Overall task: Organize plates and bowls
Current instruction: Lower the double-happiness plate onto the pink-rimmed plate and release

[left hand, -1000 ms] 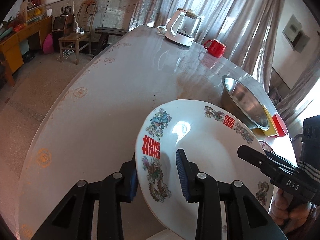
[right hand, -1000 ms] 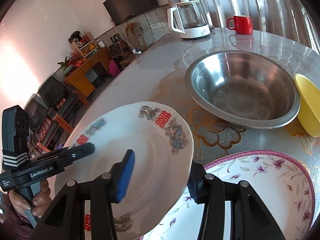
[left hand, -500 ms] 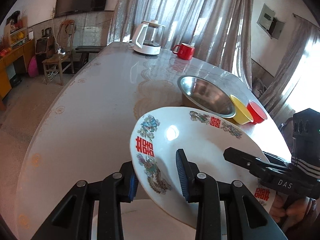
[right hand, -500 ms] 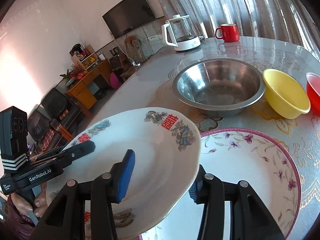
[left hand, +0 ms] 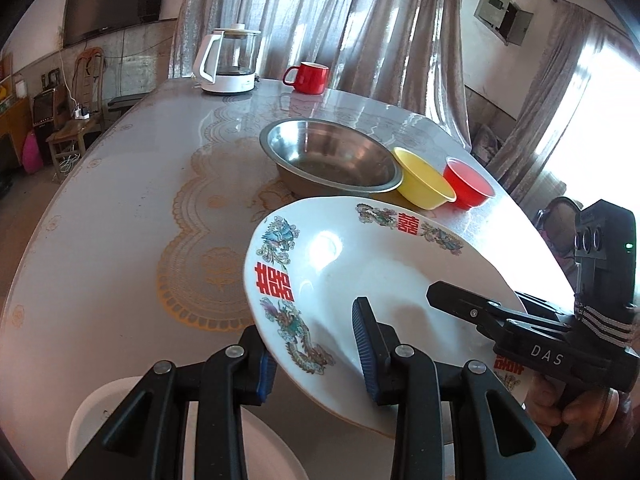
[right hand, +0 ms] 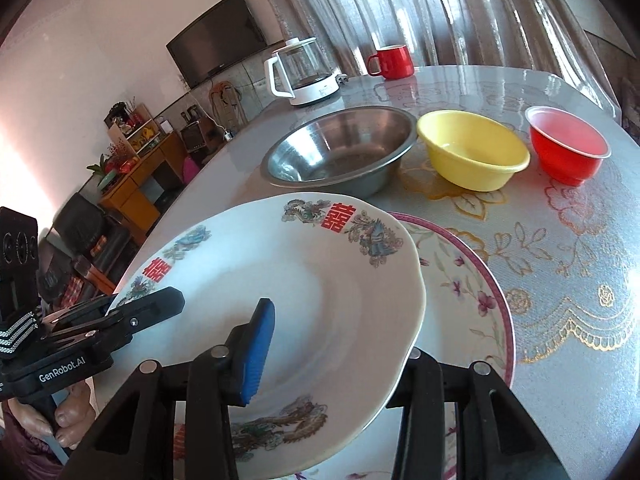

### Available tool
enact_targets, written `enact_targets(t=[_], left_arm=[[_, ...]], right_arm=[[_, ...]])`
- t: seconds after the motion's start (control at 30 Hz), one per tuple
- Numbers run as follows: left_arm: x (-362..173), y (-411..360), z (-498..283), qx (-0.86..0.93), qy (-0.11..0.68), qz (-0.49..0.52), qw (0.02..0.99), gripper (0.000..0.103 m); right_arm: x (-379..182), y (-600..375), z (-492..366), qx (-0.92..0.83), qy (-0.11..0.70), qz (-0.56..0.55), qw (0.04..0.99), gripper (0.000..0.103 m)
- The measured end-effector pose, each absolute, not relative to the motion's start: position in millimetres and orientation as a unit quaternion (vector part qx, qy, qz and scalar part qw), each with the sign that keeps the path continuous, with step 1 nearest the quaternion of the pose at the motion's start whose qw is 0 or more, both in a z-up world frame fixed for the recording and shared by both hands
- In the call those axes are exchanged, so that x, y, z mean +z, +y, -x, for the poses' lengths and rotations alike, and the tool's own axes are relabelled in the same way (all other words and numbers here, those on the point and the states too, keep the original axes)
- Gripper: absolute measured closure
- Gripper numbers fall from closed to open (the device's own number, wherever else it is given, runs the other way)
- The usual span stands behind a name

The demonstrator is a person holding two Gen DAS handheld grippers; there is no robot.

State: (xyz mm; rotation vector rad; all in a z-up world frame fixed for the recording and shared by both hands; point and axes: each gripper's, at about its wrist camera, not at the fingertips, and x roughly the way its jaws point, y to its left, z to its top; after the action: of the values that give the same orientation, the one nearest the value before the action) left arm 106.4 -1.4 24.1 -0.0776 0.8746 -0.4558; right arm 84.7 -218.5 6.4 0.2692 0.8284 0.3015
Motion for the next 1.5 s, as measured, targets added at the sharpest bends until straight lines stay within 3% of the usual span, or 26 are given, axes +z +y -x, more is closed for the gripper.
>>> enact_targets(t=[0.43, 1.2, 1.27, 1.5], left_arm=[[5, -38, -94, -0.238, 0.452, 0.034, 0.859, 0.065], [5, -30, -72, -0.233, 0.451, 0.046, 0.860, 0.064], [7, -30, -70, -0.224, 0.449, 0.045, 0.864, 0.064], [18, -27, -63, -0.214, 0.431, 0.042, 0.876, 0.061]], right_arm=[[-4, -259, -55, 0.091, 0.419, -0.139, 0.893, 0.060], [1, -269, -19, 0.046, 0.410, -0.079, 0.907, 0.059], [-4, -266, -21, 0.038, 0.416, -0.072, 0.906, 0.067], [-5, -256, -21, 0.015, 0.407, -0.031, 0.913, 0.068]])
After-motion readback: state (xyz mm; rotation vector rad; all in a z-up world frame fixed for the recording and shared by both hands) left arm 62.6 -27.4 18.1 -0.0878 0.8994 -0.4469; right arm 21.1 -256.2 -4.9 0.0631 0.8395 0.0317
